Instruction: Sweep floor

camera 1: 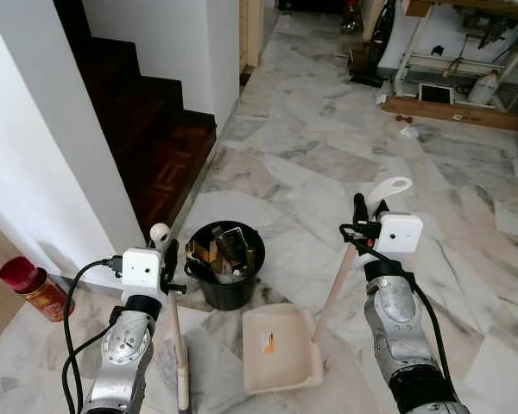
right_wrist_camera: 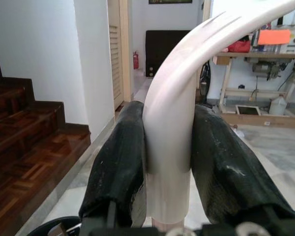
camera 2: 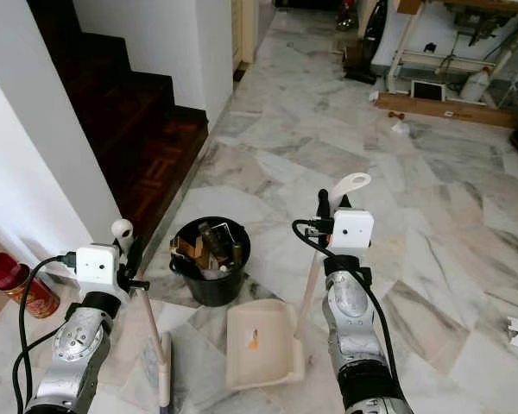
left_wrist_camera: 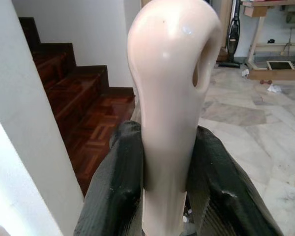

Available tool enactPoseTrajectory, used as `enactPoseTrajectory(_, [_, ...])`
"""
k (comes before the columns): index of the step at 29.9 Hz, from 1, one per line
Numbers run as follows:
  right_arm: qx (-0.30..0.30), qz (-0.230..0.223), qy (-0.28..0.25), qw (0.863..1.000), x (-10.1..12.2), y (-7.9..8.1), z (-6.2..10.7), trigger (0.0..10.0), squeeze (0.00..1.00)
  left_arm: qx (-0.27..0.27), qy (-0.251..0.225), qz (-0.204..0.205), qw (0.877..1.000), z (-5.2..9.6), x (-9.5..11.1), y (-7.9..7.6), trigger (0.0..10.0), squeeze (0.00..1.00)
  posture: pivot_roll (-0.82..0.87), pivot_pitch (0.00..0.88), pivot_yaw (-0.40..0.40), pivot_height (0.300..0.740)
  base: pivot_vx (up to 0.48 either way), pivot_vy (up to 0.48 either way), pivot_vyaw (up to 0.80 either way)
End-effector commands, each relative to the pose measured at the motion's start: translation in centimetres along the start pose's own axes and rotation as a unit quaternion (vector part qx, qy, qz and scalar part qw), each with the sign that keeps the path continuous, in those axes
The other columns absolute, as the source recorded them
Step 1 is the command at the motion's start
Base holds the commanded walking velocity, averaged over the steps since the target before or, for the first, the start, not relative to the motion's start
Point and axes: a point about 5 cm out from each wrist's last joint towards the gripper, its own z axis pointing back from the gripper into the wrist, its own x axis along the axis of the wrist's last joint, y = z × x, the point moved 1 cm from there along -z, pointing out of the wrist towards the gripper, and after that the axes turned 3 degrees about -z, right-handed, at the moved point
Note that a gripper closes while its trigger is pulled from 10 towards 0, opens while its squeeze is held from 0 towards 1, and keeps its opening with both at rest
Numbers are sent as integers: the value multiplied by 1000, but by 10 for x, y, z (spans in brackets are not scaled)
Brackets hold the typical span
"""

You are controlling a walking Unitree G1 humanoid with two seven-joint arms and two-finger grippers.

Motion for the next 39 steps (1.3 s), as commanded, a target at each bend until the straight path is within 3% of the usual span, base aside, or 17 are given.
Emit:
enactPoseTrajectory(1, [0, -1, -15, 1000, 5, 0, -3, 10000, 0, -2, -11, 2, 1000, -2, 3, 2, 10000, 0, 44, 16, -16, 740, 0, -274, 0])
enactPoseTrajectory(20, [-10, -11, -14, 1000, 5, 2, -5, 10000, 0, 1, -15, -1, 1000, -3, 4, 5, 10000, 0, 43, 22, -14, 740, 0, -270, 0])
enactPoseTrajectory(27, [-9, -13, -13, 1000, 5, 3, -6, 10000, 0, 4, -15, -1, 1000, -3, 4, 7, 10000, 0, 44, 40, -14, 740, 0, -264, -714])
enactPoseTrajectory(39, [-10, -12, -15, 1000, 5, 5, -6, 10000, 0, 8, -17, -3, 1000, -3, 5, 10, 10000, 0, 48, 56, -12, 740, 0, -209, 0])
